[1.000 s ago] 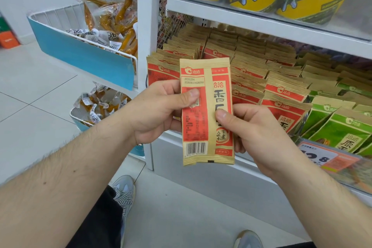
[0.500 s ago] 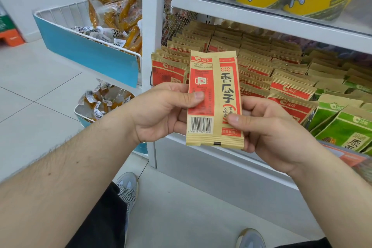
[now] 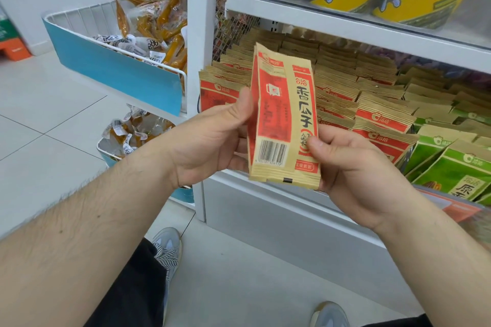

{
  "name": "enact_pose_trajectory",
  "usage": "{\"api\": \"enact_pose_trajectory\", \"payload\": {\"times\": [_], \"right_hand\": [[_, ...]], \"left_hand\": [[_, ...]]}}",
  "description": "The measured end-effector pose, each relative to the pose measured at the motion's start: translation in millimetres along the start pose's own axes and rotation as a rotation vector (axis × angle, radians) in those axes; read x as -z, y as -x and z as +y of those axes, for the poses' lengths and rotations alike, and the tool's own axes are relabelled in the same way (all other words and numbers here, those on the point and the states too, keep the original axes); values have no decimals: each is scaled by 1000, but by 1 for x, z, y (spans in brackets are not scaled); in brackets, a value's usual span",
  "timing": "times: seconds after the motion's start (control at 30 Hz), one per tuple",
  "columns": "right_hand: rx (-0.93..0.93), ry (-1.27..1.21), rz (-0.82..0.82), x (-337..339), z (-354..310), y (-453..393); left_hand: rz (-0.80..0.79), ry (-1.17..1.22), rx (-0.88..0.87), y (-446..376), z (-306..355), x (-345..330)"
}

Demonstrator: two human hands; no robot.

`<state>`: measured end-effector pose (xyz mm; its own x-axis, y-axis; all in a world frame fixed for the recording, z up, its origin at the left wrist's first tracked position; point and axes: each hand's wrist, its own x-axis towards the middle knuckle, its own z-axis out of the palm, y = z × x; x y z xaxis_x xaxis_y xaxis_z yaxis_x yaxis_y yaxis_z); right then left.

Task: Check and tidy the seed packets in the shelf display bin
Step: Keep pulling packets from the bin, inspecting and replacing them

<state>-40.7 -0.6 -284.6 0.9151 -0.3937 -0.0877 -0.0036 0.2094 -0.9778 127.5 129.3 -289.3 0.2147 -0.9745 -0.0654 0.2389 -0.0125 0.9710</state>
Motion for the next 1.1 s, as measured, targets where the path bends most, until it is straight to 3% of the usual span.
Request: {"api": "enact_pose_trajectory", "payload": {"times": [0.13,0.23,0.3,0.4,0.53,0.63,0.8,0.97,1.1], "right_hand": [[-86,-418,-152,-14,6,0],[-186,-576,-309,-22,17,-2],[-231,-607,-327,-26,23,-3],[-257,-440,-199,-28,23,-2],[-153,56,163,-14,19,-5],[-50,72,288,-8,10,-5],[142,168,225,-9,4,-1],[172,170,200,-7,8,-1],[168,162,198,1,6,-3]], "left_hand": [[-73,50,-15,-3,-1,-3],[-202,97,-45,-4,-3,-5],[-194,129,-96,-3,-6,-7],[-120,154,-135,-3,-7,-8],[111,76,-87,-6,-4,-8],[213,6,-42,-5,0,-10],[223,-45,-34,-4,-1,-15],[225,-96,-48,-3,0,-12],[196,-327,-101,-2,3,-9]]}}
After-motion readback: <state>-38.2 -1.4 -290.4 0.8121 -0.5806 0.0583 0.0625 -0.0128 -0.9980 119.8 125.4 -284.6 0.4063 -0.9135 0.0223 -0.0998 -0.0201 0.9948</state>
